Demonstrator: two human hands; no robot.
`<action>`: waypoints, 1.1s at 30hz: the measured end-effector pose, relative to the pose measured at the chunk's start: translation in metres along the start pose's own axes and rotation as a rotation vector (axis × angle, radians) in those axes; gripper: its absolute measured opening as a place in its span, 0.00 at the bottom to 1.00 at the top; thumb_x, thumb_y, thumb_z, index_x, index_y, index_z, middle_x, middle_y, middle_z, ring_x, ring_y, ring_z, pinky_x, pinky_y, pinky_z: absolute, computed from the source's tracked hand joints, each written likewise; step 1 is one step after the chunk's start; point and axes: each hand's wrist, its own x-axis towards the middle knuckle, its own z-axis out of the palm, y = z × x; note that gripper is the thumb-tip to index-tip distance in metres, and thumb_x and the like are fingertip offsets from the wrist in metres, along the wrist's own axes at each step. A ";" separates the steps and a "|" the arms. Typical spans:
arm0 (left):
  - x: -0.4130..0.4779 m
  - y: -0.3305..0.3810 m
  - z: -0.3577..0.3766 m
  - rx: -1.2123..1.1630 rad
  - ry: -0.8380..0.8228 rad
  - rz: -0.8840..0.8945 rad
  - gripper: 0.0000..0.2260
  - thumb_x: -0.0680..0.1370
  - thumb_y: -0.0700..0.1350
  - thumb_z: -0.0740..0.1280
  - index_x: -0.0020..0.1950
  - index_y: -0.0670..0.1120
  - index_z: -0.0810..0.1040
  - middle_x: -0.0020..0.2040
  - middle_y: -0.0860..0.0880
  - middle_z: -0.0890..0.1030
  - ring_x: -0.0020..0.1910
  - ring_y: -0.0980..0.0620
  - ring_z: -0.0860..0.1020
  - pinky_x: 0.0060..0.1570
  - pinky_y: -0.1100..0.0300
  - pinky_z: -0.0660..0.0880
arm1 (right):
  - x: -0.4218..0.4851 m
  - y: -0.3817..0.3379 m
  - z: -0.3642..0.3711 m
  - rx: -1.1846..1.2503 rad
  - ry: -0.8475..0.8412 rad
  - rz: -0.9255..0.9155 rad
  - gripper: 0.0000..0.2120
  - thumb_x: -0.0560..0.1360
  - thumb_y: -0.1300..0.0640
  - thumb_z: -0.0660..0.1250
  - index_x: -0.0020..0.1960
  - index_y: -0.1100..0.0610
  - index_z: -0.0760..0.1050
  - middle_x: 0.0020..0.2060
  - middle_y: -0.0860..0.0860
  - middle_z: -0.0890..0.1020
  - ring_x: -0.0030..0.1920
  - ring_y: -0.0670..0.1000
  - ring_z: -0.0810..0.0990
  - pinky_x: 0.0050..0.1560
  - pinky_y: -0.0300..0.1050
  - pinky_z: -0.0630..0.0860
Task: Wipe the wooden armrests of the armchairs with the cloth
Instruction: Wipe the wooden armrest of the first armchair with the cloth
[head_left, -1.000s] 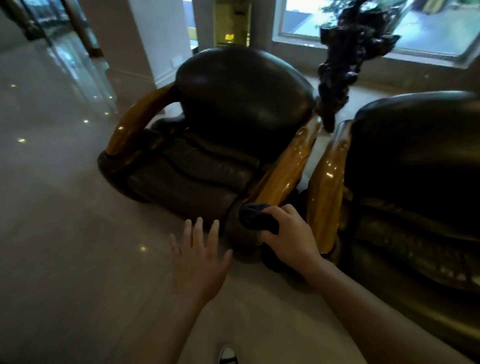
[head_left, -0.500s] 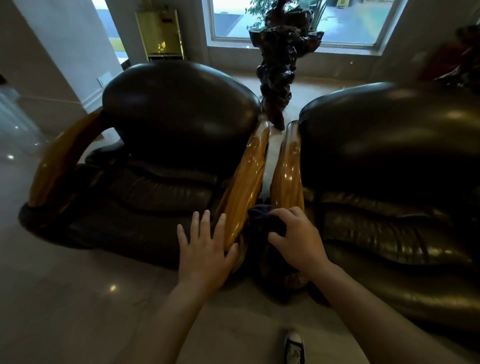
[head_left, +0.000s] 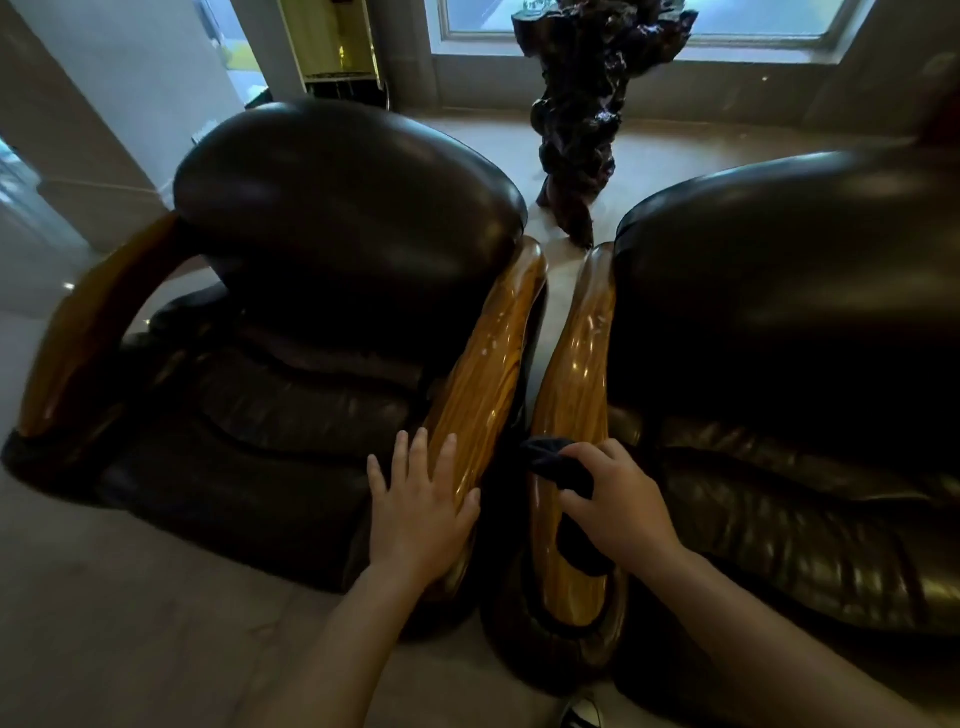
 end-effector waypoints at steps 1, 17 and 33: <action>0.012 0.001 0.004 -0.004 -0.003 -0.001 0.34 0.77 0.66 0.45 0.80 0.52 0.47 0.81 0.42 0.52 0.80 0.42 0.45 0.75 0.34 0.46 | 0.010 0.005 0.000 -0.002 -0.006 0.006 0.24 0.75 0.50 0.70 0.69 0.45 0.70 0.55 0.43 0.71 0.43 0.44 0.77 0.37 0.40 0.80; 0.213 -0.014 0.119 -0.059 -0.081 0.127 0.32 0.80 0.63 0.50 0.80 0.52 0.49 0.81 0.42 0.53 0.80 0.43 0.47 0.76 0.38 0.49 | 0.155 0.083 0.061 -0.011 0.243 0.202 0.20 0.75 0.51 0.70 0.65 0.47 0.71 0.52 0.44 0.69 0.45 0.43 0.74 0.38 0.33 0.72; 0.255 -0.019 0.217 -0.174 0.158 0.042 0.31 0.80 0.63 0.49 0.80 0.52 0.51 0.81 0.46 0.52 0.80 0.50 0.45 0.77 0.44 0.47 | 0.238 0.179 0.132 -0.361 0.174 0.002 0.31 0.82 0.37 0.47 0.80 0.50 0.49 0.81 0.48 0.49 0.80 0.50 0.42 0.78 0.53 0.45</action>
